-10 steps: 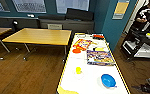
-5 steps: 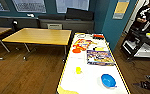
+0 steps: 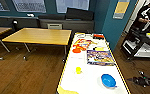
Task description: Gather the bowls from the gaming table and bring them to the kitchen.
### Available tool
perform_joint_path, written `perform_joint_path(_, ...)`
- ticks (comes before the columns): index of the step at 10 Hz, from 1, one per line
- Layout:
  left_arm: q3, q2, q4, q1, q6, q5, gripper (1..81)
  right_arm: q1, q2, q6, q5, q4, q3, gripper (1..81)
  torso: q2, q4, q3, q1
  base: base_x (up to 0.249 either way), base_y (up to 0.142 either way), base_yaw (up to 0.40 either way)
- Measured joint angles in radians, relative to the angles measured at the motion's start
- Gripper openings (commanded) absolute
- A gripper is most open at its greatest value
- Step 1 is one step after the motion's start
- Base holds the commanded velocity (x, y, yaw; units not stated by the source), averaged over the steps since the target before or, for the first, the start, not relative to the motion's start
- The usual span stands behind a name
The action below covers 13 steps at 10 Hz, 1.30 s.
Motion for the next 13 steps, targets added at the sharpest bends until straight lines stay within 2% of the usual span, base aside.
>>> perform_joint_path(2,0.000,0.000,0.000,-0.001,0.000,-0.001,81.1,0.026,0.052,0.005,-0.001,0.000,-0.006,81.1,0.000,0.000,0.000,0.000,0.000,0.000,0.000)
perform_joint_path(7,-0.001,0.000,0.000,-0.001,0.000,0.000,81.1,0.027,0.154,0.007,-0.001,0.001,-0.100,81.1,0.001,0.000,0.000,0.000,0.000,0.000,0.000)
perform_joint_path(13,-0.002,0.000,0.000,-0.001,0.000,0.000,81.1,0.015,0.180,0.101,-0.002,0.004,-0.214,81.1,0.001,0.000,0.000,0.000,0.000,0.000,0.000)
